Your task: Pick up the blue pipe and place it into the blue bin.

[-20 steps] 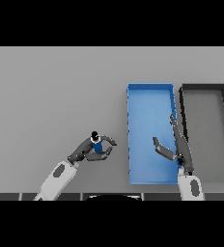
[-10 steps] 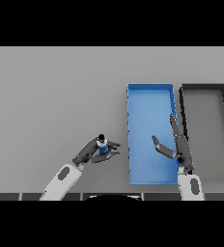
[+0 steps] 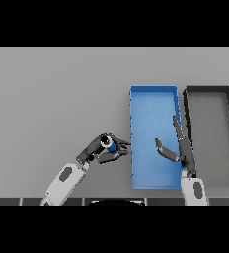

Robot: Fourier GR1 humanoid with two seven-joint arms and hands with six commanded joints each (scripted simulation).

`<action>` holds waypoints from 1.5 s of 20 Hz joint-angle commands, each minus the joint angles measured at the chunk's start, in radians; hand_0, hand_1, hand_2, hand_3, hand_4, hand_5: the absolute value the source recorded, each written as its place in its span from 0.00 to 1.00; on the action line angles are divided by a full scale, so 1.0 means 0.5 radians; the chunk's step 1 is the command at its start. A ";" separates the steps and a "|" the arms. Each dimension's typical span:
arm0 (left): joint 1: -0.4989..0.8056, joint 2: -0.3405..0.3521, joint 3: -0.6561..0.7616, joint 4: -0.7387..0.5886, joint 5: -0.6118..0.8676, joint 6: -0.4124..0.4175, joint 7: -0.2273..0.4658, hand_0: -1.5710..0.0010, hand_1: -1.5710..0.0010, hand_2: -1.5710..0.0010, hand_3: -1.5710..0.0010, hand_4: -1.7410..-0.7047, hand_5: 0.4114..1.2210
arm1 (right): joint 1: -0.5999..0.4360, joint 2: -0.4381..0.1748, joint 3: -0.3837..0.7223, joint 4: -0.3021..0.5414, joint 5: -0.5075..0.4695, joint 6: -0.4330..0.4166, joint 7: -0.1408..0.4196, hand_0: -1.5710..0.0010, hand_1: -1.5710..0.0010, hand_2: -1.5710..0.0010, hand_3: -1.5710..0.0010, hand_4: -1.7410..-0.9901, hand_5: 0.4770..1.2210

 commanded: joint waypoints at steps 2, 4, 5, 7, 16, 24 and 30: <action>-0.014 -0.020 -0.009 -0.036 -0.015 -0.016 0.058 0.01 0.00 0.00 0.00 0.26 1.00 | 0.020 -0.016 -0.004 -0.018 0.006 0.002 -0.008 1.00 1.00 1.00 1.00 0.77 0.22; 0.007 -0.032 -0.027 -0.072 -0.048 -0.025 0.113 0.00 0.00 0.00 0.00 0.26 1.00 | -0.007 -0.030 -0.033 0.003 -0.022 0.006 0.005 1.00 1.00 1.00 1.00 0.78 0.22; -0.017 -0.044 -0.011 -0.065 -0.054 -0.032 0.145 0.00 0.00 0.00 0.00 0.26 1.00 | 0.001 -0.041 -0.033 0.016 -0.016 0.012 -0.023 1.00 1.00 1.00 1.00 0.79 0.22; 0.006 -0.038 0.002 -0.063 -0.077 -0.050 0.140 0.00 0.00 0.00 0.00 0.27 1.00 | 0.082 -0.018 -0.021 -0.043 0.024 -0.035 -0.068 1.00 1.00 1.00 1.00 0.80 0.22; 0.022 -0.088 0.059 -0.048 -0.120 -0.143 0.125 0.00 0.00 0.00 0.00 0.26 1.00 | 0.403 0.097 0.066 -0.537 -0.060 -0.053 -0.101 1.00 0.99 0.96 1.00 0.72 0.22; 0.032 -0.154 0.079 -0.053 -0.183 -0.197 0.174 0.00 0.00 0.00 0.00 0.26 1.00 | -0.056 -0.268 0.155 -0.801 -0.745 0.482 0.627 1.00 0.99 0.93 1.00 0.65 0.11; 0.028 -0.158 0.118 -0.058 -0.232 -0.243 0.147 0.00 0.00 0.00 0.00 0.26 1.00 | -0.515 -0.325 0.351 -0.798 -0.749 0.581 0.887 1.00 1.00 0.97 1.00 0.59 0.11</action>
